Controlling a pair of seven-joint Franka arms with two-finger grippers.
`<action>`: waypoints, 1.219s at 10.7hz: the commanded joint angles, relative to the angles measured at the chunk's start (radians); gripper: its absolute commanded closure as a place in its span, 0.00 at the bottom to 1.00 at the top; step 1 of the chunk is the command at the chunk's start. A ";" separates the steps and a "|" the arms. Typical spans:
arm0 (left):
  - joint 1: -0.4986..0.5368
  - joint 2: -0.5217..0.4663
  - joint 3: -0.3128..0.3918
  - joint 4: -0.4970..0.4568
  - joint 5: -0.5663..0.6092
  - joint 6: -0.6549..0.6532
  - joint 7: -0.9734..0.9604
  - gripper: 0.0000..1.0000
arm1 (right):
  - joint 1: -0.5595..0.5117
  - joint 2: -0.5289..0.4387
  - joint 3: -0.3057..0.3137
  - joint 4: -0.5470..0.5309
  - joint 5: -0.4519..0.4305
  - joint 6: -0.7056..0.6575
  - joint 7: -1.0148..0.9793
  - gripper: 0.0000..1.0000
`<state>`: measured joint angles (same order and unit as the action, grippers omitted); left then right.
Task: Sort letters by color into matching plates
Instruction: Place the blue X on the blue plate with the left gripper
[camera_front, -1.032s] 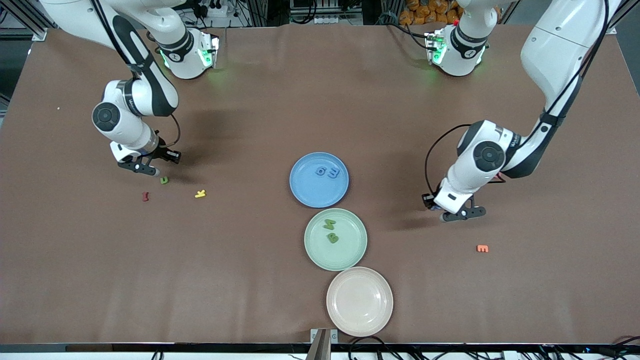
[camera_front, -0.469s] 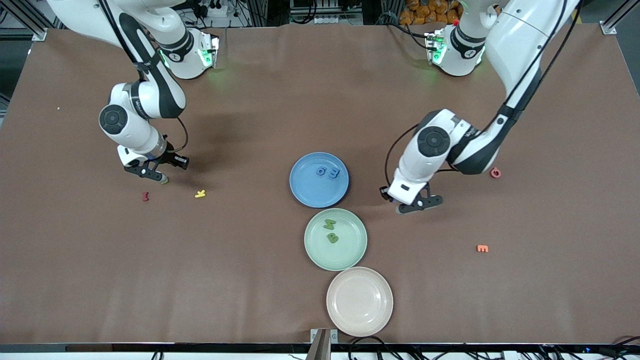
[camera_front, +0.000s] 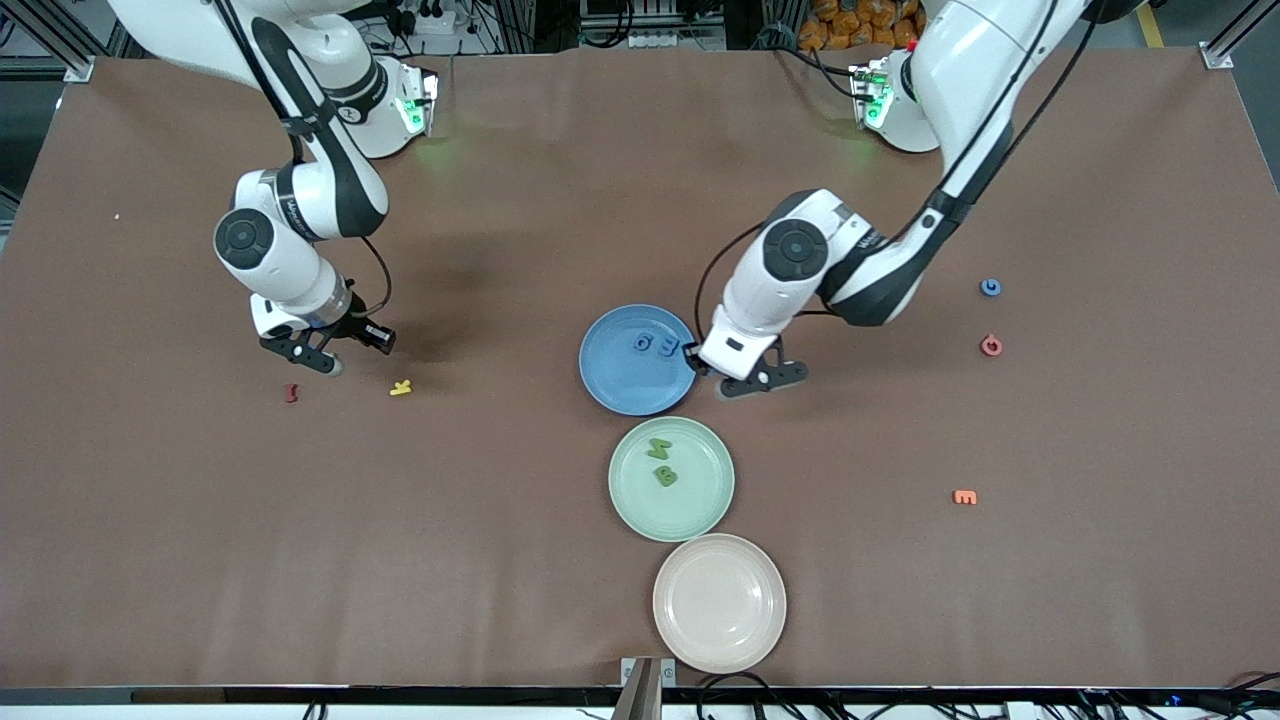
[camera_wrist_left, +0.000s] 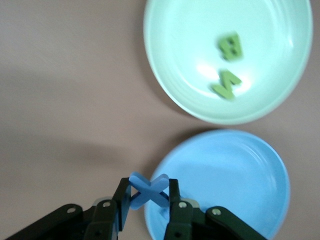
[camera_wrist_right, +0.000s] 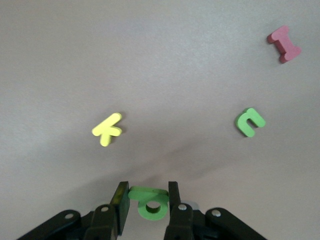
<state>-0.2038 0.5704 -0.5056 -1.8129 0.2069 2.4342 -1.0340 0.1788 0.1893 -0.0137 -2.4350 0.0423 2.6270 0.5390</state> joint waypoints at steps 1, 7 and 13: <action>-0.068 0.074 0.009 0.092 -0.029 -0.017 -0.038 1.00 | 0.007 -0.005 0.034 0.050 0.075 -0.013 0.049 1.00; -0.233 0.100 0.013 0.147 -0.029 -0.017 -0.177 0.65 | 0.080 0.004 0.044 0.143 0.097 -0.019 0.101 1.00; -0.258 0.056 0.090 0.149 0.012 -0.069 -0.173 0.00 | 0.134 0.076 0.092 0.283 0.097 -0.021 0.214 1.00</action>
<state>-0.4605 0.6582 -0.4439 -1.6740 0.1980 2.4134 -1.1982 0.3003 0.2202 0.0729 -2.2157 0.1334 2.6184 0.7243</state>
